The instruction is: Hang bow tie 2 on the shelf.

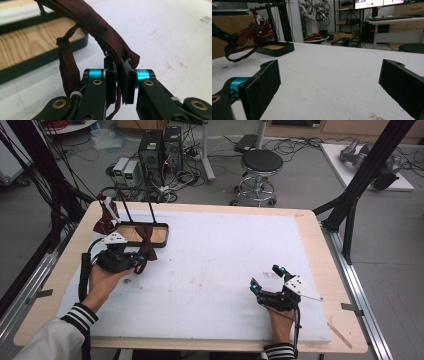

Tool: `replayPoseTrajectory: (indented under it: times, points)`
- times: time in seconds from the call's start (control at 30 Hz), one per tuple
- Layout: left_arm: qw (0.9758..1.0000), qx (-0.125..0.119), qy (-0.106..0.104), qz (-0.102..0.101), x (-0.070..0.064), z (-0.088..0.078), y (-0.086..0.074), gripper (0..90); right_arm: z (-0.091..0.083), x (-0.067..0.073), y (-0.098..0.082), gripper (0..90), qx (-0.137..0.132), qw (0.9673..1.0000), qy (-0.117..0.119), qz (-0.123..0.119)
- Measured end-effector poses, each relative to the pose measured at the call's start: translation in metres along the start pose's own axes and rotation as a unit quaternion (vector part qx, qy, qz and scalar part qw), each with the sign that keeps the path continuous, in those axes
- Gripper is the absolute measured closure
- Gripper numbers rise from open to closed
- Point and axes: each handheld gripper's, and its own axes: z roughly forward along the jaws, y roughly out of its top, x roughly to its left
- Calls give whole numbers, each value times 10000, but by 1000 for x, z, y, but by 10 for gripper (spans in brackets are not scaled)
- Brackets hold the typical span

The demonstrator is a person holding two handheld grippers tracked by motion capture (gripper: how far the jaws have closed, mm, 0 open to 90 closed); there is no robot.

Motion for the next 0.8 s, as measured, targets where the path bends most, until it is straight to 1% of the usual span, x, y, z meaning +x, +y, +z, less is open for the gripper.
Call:
replayPoseTrajectory:
  times: [0.13, 0.2, 0.23, 0.33, 0.47, 0.53, 0.8]
  points:
    - [9995, -246, 56, 185, -3, -7, 9, 840, 0, 0, 0, 30, 0, 10000, -1, -2]
    - [9990, -336, 96, 286, -4, -10, 14, 840, 0, 0, 0, 30, -6, 10000, 3, -16]
    - [9987, -409, 106, 298, -5, -11, 16, 840, 0, 0, 0, 30, 2, 10000, 8, -4]
    - [9975, -548, 160, 417, -6, -14, 22, 840, 0, 1, 0, 30, 7, 10000, 12, 8]
    - [9961, -698, 196, 496, -9, -17, 30, 840, 0, 1, 0, 30, 9, 10000, 4, 2]
    - [9950, -777, 241, 576, -10, -18, 34, 840, 0, 1, 0, 30, 13, 10000, 1, -9]
    - [9922, -978, 349, 685, -11, -20, 48, 840, 0, 1, 0, 30, 13, 10000, -5, -2]
